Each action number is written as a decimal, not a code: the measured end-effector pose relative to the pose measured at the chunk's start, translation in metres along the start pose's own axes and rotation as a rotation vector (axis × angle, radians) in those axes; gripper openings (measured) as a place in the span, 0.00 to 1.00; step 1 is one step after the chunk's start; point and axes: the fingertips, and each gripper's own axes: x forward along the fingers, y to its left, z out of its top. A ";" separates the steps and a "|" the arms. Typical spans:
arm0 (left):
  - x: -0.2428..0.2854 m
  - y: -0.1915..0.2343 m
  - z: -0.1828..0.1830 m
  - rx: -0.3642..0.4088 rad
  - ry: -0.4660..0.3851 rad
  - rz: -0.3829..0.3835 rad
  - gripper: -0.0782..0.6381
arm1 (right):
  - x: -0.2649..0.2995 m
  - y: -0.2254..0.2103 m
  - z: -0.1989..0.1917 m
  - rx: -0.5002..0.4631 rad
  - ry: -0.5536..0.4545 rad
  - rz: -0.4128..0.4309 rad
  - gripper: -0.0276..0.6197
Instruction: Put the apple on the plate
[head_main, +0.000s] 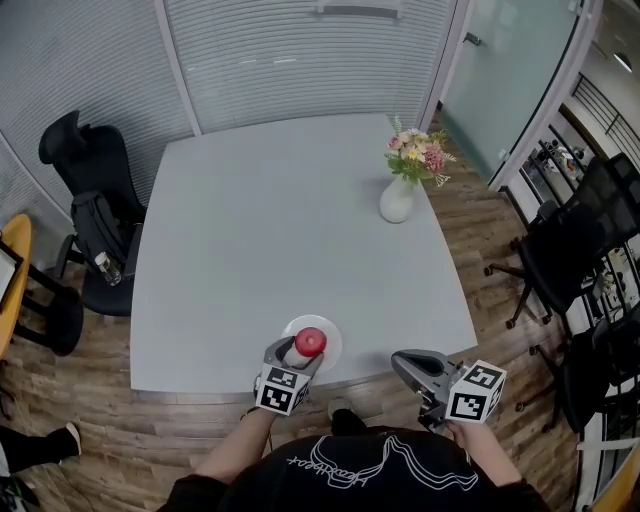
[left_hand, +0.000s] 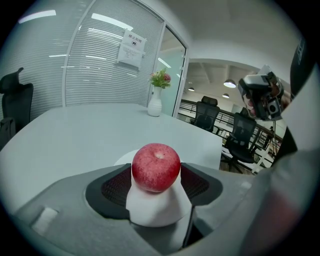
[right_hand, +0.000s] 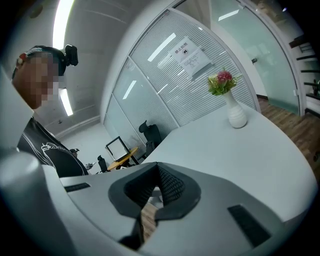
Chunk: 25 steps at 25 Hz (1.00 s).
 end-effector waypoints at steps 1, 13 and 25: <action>0.000 -0.001 0.000 0.003 -0.001 0.000 0.53 | -0.001 0.001 -0.001 -0.002 0.001 -0.001 0.06; -0.037 -0.004 0.031 -0.010 -0.084 0.042 0.56 | -0.008 0.031 -0.002 -0.034 -0.024 0.028 0.06; -0.131 -0.062 0.091 0.014 -0.206 -0.096 0.54 | -0.013 0.082 -0.011 -0.093 -0.068 0.085 0.06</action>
